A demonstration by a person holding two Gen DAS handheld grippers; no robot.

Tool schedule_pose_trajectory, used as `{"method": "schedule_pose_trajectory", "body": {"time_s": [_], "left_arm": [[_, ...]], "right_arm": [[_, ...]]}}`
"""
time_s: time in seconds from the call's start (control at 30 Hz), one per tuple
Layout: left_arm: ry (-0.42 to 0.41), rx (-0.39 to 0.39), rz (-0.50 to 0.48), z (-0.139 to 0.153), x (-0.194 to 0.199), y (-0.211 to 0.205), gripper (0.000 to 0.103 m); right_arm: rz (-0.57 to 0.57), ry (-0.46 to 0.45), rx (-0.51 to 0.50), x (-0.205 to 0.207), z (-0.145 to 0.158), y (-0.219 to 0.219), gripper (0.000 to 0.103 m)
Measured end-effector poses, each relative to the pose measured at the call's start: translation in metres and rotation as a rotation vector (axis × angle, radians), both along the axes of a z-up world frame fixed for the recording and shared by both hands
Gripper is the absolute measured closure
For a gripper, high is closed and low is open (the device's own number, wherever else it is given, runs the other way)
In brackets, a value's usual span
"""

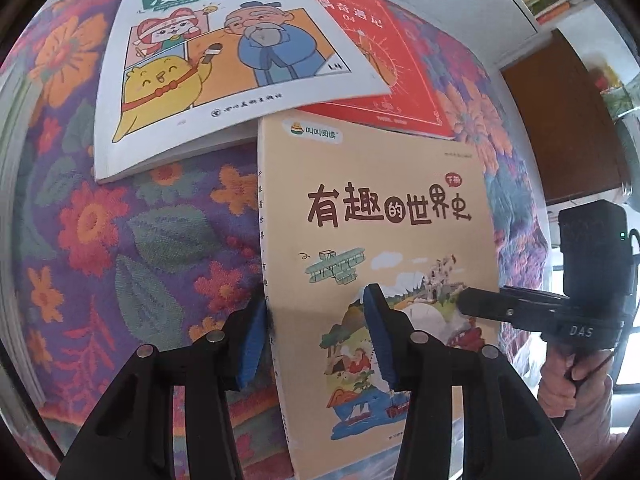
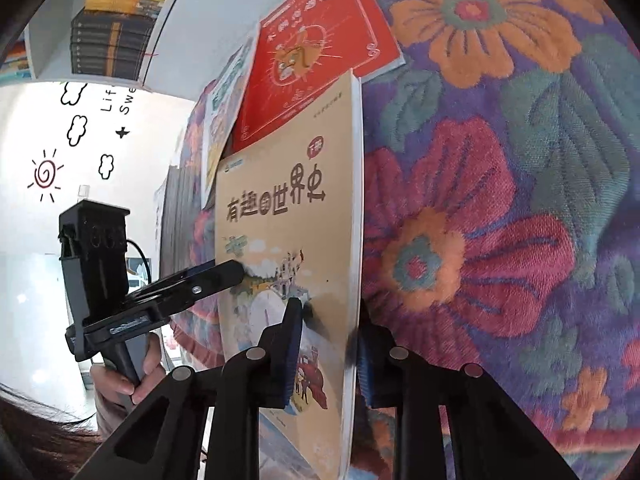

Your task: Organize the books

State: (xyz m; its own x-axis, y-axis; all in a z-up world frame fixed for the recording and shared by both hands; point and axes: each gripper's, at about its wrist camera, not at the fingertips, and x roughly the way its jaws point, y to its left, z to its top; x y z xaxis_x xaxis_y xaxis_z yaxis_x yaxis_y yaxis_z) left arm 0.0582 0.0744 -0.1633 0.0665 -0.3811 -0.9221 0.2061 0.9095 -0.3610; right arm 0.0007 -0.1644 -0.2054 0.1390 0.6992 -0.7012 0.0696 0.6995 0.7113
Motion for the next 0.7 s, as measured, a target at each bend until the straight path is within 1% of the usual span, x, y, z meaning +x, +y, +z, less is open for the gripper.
{"method": "schedule_pose_trajectory", "body": {"time_s": [0.1,0.23,0.37,0.43,0.53,0.7], "left_arm": [[0.02,-0.024,0.008,0.002,-0.001,0.002,0.06],[0.014,-0.016,-0.001,0.01,-0.006,0.001,0.06],[0.02,-0.021,-0.007,0.017,-0.006,-0.003,0.06],[0.02,-0.03,-0.008,0.023,-0.004,-0.003,0.06],[0.007,-0.029,-0.006,0.03,-0.001,-0.004,0.059],[-0.019,-0.035,0.004,0.047,0.003,0.007,0.058]], "right_arm": [[-0.016,0.001,0.007,-0.006,0.008,0.002,0.081],[-0.02,-0.002,-0.009,-0.012,0.019,0.003,0.081],[-0.083,0.032,0.018,-0.015,0.025,-0.004,0.081],[-0.098,0.034,0.014,-0.014,0.031,-0.005,0.081],[-0.111,0.037,-0.005,-0.014,0.044,-0.005,0.081],[-0.108,0.015,-0.025,-0.01,0.062,0.006,0.081]]}}
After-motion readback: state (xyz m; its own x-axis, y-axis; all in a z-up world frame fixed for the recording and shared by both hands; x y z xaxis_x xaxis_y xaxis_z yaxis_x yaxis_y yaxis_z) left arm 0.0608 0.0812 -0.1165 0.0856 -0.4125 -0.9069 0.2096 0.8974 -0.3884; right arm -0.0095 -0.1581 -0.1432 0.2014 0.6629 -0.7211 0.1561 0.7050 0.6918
